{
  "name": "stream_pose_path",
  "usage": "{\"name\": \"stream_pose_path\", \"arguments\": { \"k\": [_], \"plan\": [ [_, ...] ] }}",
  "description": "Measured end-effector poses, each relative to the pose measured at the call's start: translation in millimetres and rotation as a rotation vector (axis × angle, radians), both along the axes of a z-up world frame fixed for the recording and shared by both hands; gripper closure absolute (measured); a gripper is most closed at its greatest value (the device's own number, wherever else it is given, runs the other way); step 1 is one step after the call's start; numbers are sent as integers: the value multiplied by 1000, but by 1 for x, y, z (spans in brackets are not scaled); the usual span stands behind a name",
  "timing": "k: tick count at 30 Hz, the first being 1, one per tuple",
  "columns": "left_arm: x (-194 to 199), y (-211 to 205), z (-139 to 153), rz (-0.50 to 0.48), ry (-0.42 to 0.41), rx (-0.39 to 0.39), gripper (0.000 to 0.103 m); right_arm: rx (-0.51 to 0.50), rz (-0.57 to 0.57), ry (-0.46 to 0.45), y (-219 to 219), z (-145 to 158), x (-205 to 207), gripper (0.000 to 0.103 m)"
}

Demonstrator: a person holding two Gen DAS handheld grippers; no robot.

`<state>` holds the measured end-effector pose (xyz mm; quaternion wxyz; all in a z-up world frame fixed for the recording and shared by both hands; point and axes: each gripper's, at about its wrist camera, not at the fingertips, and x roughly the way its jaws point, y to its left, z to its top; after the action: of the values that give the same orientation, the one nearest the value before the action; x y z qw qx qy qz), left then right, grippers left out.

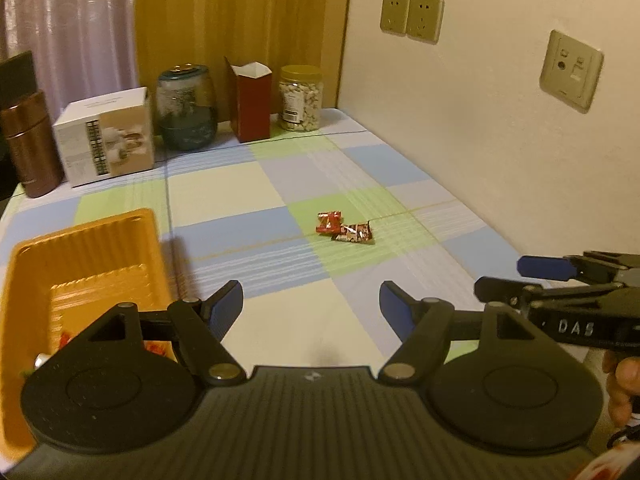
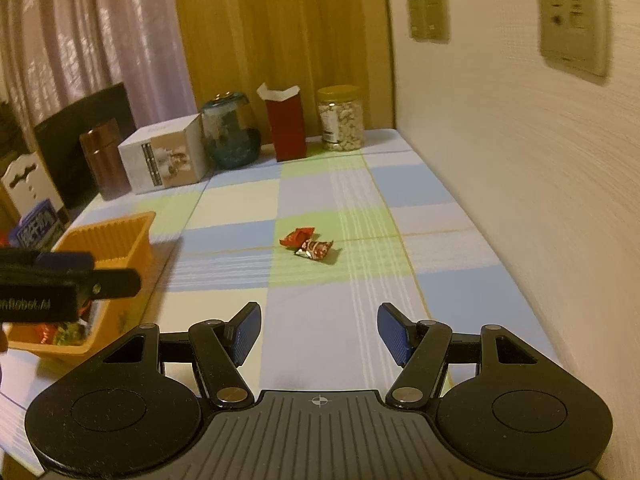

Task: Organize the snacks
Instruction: 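Move both open tools away from the tray toward the two red candies, then grasp the red-white packet with the right tool while the left tool grasps the red candy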

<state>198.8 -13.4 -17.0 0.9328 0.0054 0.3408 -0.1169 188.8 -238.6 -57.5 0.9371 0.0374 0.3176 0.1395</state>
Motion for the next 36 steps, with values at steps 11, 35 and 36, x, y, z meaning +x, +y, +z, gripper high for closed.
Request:
{"name": "stream_pose_path", "arguments": {
  "k": [11,35,36],
  "plan": [
    [91,-13,-28,-57,25,74,30,-119,173,-10,13,-46,88,38],
    [161,-20,-58,-106,60,110,30,-162,409,-4,37,-107,205,60],
    [161,-21,-58,-104,60,110,30,-165,410,-7,38,-106,203,66]
  ]
}}
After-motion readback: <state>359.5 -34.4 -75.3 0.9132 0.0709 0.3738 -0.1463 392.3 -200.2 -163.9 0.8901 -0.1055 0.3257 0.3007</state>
